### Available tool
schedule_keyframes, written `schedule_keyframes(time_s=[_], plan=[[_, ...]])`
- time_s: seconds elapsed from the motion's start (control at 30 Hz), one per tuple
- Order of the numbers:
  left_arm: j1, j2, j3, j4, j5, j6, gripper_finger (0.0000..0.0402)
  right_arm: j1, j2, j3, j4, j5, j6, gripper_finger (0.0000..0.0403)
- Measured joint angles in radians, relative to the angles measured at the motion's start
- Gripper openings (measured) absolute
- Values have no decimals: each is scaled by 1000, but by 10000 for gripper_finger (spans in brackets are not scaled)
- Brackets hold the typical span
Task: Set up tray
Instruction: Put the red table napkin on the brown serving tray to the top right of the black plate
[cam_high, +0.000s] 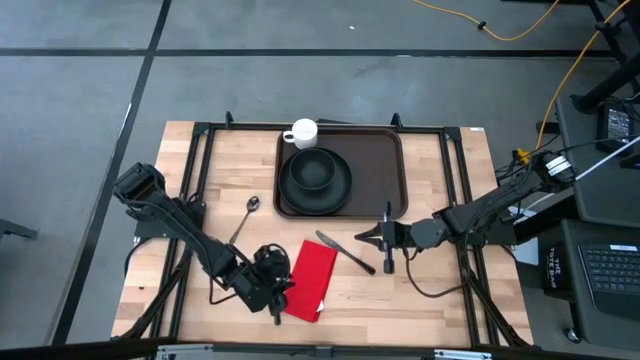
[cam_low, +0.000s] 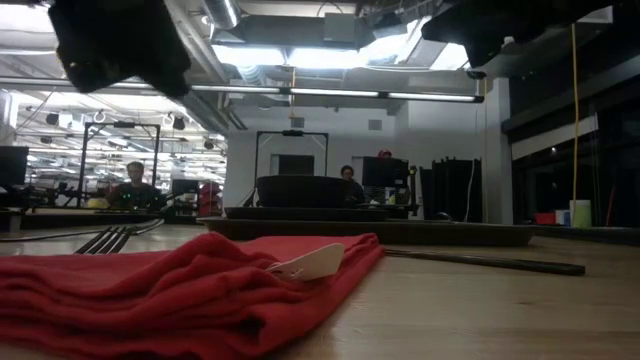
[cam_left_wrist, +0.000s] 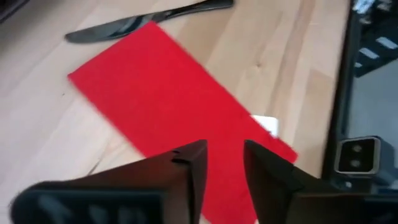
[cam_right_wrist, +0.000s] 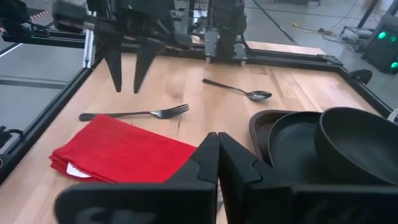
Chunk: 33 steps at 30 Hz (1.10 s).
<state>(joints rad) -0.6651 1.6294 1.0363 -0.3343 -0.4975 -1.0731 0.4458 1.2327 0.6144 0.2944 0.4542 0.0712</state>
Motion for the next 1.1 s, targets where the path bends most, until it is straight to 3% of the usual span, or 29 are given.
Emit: schedule_keyframes(time_s=[0.23,0.47,0.87,1.1], plan=[[2,6,0,-71,33,-188,163,0,0,0,3,0,-1,28],[1,6,0,-71,94,-286,202,0,0,0,9,0,-1,25],[-9,9,0,-70,70,-426,207,0,1,0,11,-1,26,11],[-9,79,0,-41,133,-514,207,0,1,0,13,-1,29,24]])
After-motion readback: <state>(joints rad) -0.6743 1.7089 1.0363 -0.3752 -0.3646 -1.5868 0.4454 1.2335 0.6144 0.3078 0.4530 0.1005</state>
